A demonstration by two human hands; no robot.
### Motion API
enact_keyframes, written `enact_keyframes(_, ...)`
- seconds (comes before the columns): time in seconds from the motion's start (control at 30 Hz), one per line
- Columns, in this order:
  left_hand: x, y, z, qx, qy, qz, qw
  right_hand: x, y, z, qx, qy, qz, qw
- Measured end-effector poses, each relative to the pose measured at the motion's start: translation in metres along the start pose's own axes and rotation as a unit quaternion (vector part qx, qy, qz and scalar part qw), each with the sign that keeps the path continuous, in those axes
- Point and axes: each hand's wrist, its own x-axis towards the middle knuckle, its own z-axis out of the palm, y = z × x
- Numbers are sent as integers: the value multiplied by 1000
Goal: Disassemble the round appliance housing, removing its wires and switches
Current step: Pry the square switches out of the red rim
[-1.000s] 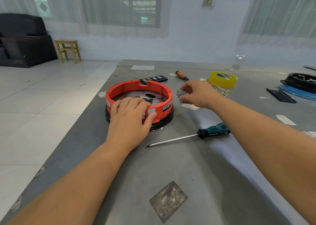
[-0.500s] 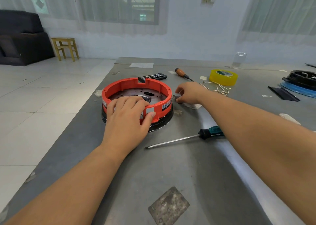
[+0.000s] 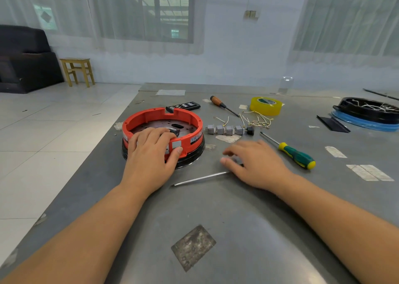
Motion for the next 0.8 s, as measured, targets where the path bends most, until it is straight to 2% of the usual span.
enact_keyframes(0.1, -3, 2, -4, 2, -11, -2, 1000, -20, -1, 6, -12, -25, -8, 1000)
enact_keyframes(0.43, -8, 8, -11, -4, -36, -8, 999, -43, 22, -5, 97, -43, -83, 991)
enact_keyframes(0.63, -7, 4, -7, 15, -33, -3, 999, -47, 23, -4, 48, -62, -102, 992)
enact_keyframes(0.7, -7, 1, -6, 17, -31, -1, 999, -45, 23, -4, 24, -46, -103, 993)
enact_keyframes(0.8, -9, -3, -5, 14, -25, 7, 1000, -43, 34, -9, -16, 24, -87, 996)
